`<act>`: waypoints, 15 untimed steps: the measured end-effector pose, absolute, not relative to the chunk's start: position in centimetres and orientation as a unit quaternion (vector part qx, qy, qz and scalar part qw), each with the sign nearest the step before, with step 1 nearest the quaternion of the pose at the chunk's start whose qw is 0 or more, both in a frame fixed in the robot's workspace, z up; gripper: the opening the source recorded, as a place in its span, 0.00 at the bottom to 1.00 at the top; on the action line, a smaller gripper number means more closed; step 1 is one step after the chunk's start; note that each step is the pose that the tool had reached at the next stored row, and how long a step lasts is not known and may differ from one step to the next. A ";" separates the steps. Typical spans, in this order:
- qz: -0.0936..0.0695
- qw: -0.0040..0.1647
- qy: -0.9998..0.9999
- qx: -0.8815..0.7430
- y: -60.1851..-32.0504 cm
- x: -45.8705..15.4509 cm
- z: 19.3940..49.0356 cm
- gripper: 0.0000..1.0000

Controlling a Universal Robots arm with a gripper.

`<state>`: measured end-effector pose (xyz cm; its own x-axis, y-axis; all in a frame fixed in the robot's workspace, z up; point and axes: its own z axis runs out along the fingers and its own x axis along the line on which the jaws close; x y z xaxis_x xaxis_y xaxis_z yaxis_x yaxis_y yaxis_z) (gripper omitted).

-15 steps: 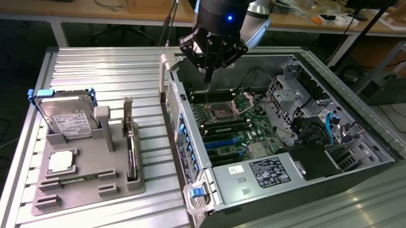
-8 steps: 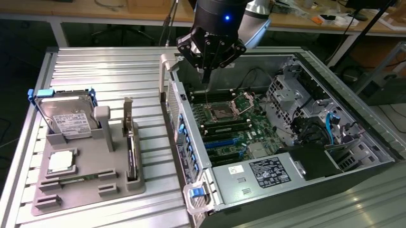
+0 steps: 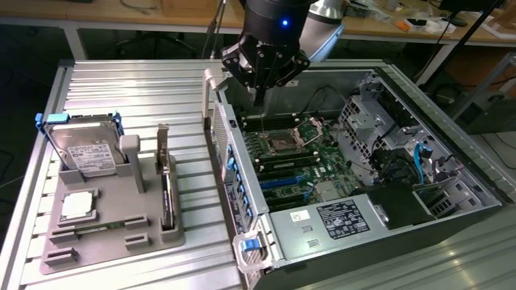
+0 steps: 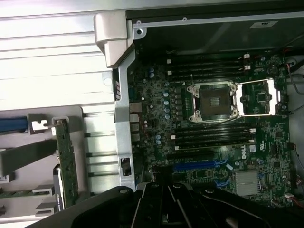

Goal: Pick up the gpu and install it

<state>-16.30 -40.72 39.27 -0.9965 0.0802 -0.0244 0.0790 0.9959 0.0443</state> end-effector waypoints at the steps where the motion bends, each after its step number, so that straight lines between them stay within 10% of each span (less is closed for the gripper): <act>1: 0.022 0.013 0.999 0.040 -40.8 -16.4 39.3 0.11; 15: 0.022 0.013 0.999 0.040 -41.3 -17.5 39.3 0.11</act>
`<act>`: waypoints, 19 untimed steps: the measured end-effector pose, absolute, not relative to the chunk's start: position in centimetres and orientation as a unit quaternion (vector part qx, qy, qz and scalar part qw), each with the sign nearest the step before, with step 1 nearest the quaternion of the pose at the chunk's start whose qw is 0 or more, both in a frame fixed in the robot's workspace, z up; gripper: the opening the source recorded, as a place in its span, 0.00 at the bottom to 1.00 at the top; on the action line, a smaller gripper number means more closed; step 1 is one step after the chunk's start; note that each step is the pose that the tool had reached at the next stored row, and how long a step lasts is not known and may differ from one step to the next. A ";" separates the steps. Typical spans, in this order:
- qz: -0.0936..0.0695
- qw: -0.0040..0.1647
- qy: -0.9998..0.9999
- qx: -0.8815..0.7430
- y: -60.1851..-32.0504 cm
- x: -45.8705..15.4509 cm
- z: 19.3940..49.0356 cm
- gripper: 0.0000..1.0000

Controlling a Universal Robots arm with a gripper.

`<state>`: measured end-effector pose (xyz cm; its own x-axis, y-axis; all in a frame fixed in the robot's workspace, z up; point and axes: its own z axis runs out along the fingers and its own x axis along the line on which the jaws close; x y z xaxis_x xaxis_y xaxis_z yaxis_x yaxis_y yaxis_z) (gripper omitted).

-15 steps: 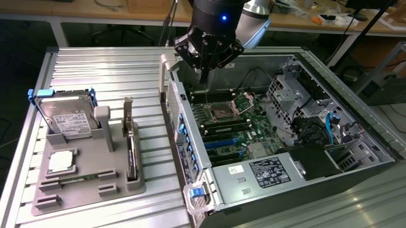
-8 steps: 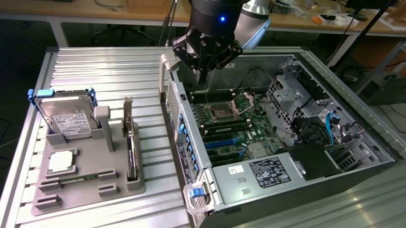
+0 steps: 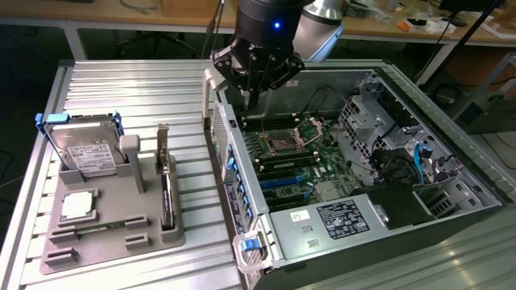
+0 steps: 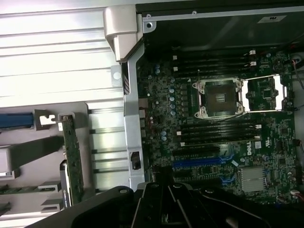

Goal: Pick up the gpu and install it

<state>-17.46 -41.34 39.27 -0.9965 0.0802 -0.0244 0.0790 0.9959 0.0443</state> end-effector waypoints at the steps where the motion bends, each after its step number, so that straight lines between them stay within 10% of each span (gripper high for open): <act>1: 0.022 0.013 0.999 0.040 -41.4 -17.5 39.3 0.11; 19: 0.022 0.013 0.999 0.040 -41.8 -19.1 39.3 0.11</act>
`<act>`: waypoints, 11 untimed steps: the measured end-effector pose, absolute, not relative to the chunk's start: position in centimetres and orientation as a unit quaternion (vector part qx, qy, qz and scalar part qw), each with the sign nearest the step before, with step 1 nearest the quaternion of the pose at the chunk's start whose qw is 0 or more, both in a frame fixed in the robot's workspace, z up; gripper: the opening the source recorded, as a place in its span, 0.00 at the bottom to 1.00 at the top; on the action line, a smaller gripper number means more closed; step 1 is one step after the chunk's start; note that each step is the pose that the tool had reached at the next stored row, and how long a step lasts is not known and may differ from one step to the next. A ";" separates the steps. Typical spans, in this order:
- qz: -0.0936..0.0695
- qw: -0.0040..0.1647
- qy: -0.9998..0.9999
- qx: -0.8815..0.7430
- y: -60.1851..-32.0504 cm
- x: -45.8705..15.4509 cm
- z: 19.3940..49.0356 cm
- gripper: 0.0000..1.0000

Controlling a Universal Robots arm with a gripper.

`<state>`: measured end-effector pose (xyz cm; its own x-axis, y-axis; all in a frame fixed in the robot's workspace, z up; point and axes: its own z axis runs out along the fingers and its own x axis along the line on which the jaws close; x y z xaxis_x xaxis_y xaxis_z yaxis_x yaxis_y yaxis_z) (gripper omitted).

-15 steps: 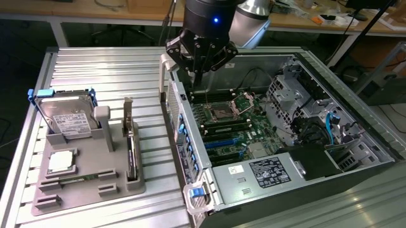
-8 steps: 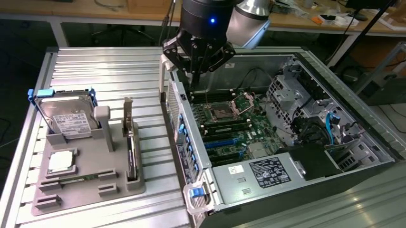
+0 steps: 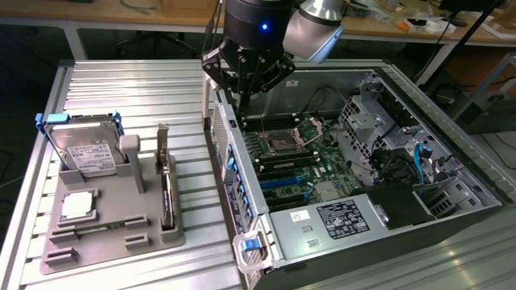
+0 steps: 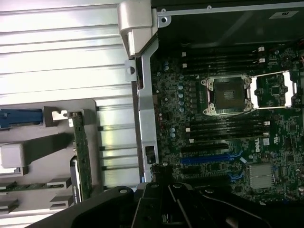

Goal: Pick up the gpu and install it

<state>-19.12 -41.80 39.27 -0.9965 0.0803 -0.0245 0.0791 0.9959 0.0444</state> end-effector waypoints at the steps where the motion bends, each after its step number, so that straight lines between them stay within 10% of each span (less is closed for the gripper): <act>1: 0.022 0.013 0.999 0.040 -41.8 -19.2 39.3 0.11; 11: 0.022 0.013 0.999 0.040 -42.0 -20.0 39.3 0.11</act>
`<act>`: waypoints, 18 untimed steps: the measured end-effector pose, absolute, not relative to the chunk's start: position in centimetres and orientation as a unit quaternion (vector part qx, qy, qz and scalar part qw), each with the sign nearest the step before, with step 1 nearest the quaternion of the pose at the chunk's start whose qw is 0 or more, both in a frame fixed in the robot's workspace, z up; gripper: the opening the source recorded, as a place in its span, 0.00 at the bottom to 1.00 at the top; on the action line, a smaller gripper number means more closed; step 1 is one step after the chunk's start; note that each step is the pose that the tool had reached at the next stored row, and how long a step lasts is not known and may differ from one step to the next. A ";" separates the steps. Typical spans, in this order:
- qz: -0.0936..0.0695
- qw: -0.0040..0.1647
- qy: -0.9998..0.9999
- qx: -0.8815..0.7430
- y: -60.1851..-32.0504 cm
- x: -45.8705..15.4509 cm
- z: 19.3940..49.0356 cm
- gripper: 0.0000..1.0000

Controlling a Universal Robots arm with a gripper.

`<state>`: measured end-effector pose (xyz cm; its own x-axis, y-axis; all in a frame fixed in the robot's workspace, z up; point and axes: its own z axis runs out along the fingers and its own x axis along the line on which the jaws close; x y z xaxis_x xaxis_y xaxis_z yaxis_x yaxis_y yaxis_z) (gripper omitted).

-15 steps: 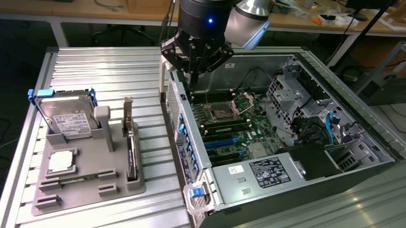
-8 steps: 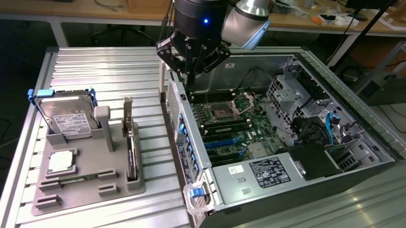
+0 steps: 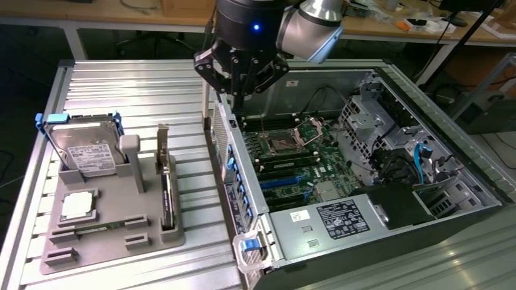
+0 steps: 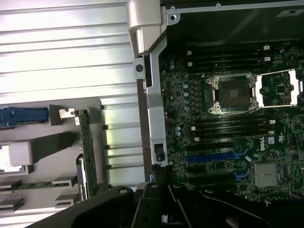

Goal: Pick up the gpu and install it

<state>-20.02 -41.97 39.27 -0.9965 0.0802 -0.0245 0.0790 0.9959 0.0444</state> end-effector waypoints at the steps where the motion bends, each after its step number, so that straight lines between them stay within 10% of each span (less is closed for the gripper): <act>1: 0.022 0.013 0.999 0.040 -42.0 -20.1 39.3 0.11; 18: 0.022 0.013 0.999 0.040 -42.3 -21.0 39.3 0.11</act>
<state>-20.98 -42.29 39.26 -0.9965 0.0802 -0.0245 0.0791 0.9959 0.0444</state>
